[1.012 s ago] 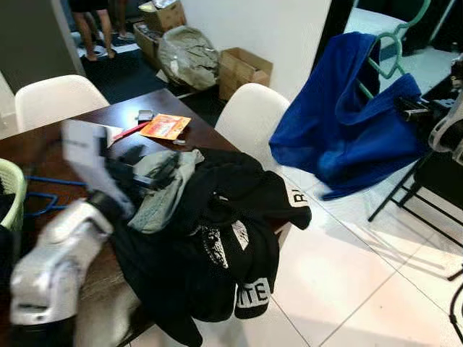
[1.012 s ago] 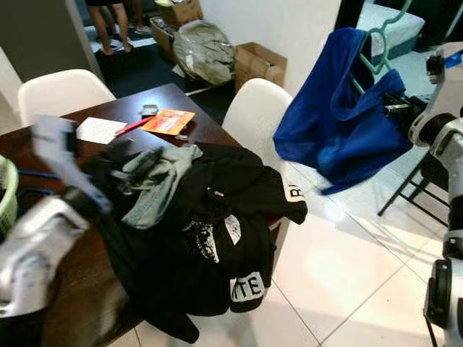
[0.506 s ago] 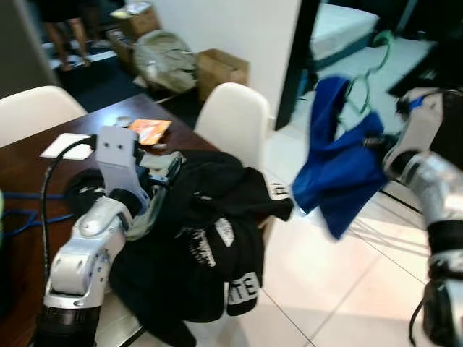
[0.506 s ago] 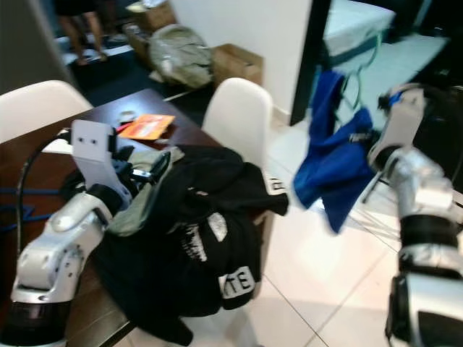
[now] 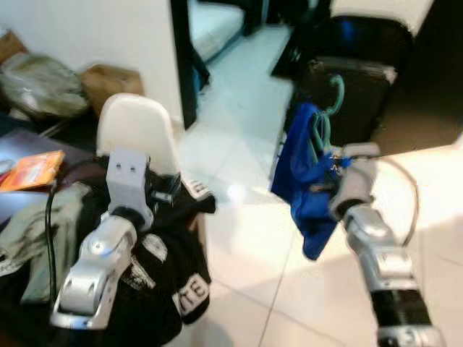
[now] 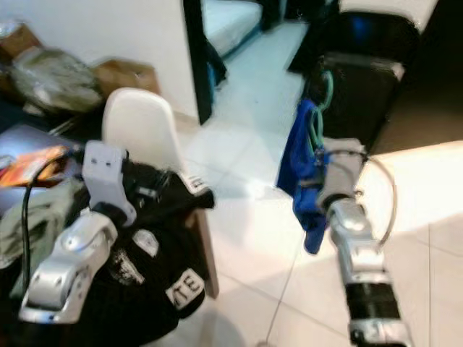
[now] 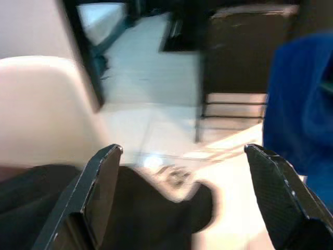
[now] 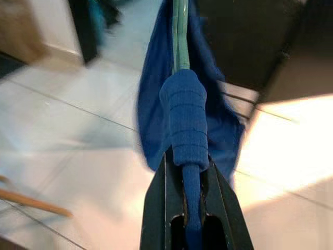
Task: Hang hanger
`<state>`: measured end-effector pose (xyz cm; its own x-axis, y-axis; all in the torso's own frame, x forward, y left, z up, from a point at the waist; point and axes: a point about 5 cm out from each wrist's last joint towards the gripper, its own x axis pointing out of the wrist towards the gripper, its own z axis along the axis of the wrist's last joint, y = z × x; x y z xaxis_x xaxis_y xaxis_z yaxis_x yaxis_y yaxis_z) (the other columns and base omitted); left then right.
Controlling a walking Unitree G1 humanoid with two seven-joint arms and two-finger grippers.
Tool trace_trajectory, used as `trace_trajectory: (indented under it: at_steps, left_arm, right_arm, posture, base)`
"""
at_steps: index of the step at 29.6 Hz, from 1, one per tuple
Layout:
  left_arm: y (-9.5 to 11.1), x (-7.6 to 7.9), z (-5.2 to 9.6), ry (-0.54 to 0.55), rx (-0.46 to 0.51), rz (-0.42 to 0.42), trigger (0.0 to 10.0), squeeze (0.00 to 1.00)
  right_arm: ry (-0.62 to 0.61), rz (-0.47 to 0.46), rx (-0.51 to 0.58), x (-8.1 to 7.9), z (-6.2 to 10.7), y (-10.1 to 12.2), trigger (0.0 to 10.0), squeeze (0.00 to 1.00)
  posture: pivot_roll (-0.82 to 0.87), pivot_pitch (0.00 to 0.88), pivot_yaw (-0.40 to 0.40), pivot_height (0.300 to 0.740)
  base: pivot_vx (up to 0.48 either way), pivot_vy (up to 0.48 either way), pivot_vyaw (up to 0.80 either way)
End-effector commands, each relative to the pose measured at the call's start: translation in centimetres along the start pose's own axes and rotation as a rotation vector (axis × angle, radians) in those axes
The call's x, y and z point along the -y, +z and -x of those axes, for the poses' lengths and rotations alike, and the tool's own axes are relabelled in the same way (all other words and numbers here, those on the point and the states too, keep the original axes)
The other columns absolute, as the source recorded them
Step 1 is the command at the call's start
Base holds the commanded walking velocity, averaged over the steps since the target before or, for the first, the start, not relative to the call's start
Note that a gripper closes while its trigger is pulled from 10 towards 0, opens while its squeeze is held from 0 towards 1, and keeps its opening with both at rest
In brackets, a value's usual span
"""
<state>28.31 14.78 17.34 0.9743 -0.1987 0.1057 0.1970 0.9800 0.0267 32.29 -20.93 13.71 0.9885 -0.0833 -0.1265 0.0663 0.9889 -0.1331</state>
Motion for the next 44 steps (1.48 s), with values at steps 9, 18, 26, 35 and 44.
trace_trajectory:
  at_steps: [9,18,26,35,44]
  left_arm:
    - [-1.8,-1.1,1.5,0.060,-0.021,-0.011,10.0,0.00]
    - [-2.6,-2.3,0.7,0.117,-0.010,0.035,10.0,0.00]
    - [-3.3,-3.2,-0.1,0.153,-0.006,0.115,10.0,0.00]
    - [-3.7,-3.7,-0.4,0.179,0.001,0.147,10.0,0.00]
    - [-3.3,-3.1,-1.7,0.159,0.031,0.156,10.0,0.00]
  right_arm:
    - [-0.087,0.033,0.075,0.7,1.7,0.5,10.0,0.00]
    - [-0.157,0.052,0.075,2.2,1.3,0.2,10.0,0.00]
    - [-0.239,0.074,0.047,5.3,1.0,-0.4,10.0,0.00]
    - [-0.219,0.074,0.046,4.9,0.4,-0.5,10.0,0.00]
    - [-0.126,0.089,0.040,2.9,-1.0,-0.5,10.0,0.00]
  posture:
    - [-0.05,0.097,0.008,0.740]
    - [-0.08,0.058,0.012,0.740]
    - [-0.10,0.034,0.010,0.740]
    - [-0.09,0.030,0.013,0.740]
    - [-0.08,0.054,-0.026,0.740]
  base:
    - [0.000,0.000,-0.79]
    - [0.000,0.000,-0.79]
    - [0.000,0.000,-0.79]
    - [0.000,-0.096,-0.48]
    - [0.000,-0.470,0.00]
